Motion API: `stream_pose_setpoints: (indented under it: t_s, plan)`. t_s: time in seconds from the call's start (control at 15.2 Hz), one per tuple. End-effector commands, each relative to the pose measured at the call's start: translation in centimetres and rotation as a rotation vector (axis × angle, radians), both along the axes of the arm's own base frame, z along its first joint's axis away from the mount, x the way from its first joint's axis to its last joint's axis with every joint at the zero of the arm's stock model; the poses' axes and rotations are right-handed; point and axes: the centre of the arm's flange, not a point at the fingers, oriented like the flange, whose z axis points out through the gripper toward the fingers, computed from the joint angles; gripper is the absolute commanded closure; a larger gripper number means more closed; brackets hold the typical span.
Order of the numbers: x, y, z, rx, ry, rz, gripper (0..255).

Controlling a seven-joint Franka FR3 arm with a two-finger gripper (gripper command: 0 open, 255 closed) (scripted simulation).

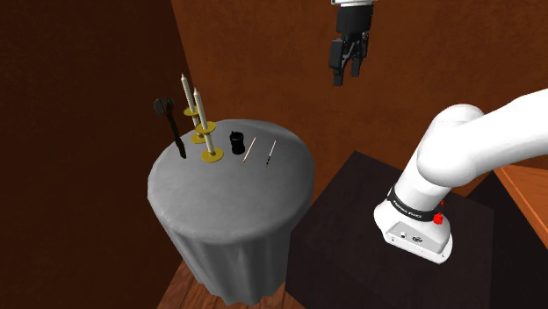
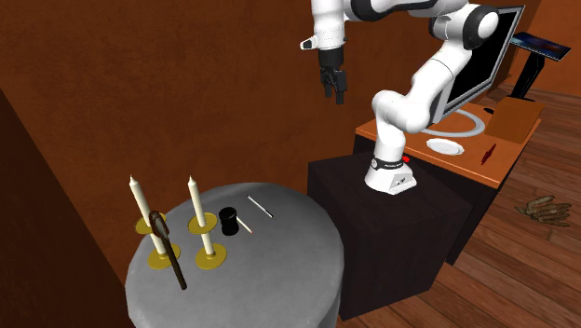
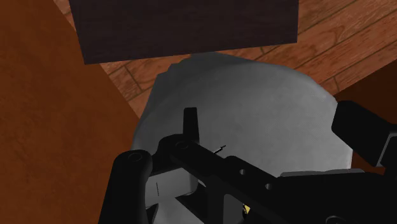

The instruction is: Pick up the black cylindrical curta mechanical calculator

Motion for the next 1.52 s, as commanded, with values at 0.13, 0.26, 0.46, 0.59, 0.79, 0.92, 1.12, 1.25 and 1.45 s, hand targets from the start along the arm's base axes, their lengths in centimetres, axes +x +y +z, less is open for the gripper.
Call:
stream_pose_setpoints:
  t_s: [0.13, 0.26, 0.46, 0.59, 0.79, 0.92, 1.12, 1.25, 1.45]
  plan:
    - [2.1, 0.5, -1.5, -0.004, 0.003, -0.006, 0]
    - [4.3, 1.1, -3.1, -0.008, 0.007, -0.013, 0]
    - [7.5, 1.8, -5.4, -0.014, 0.012, -0.022, 0]
    - [9.6, 2.3, -7.0, -0.019, 0.016, -0.029, 0]
    - [12.8, 2.9, -9.4, -0.025, 0.021, -0.038, 0]
    - [14.9, 3.4, -10.9, -0.029, 0.024, -0.045, 0]
    - [18.1, 4.0, -13.3, -0.035, 0.029, -0.054, 0]
    - [20.2, 4.3, -15.0, -0.039, 0.033, -0.061, 0]
    - [23.4, 4.8, -17.4, -0.045, 0.038, -0.07, 0]
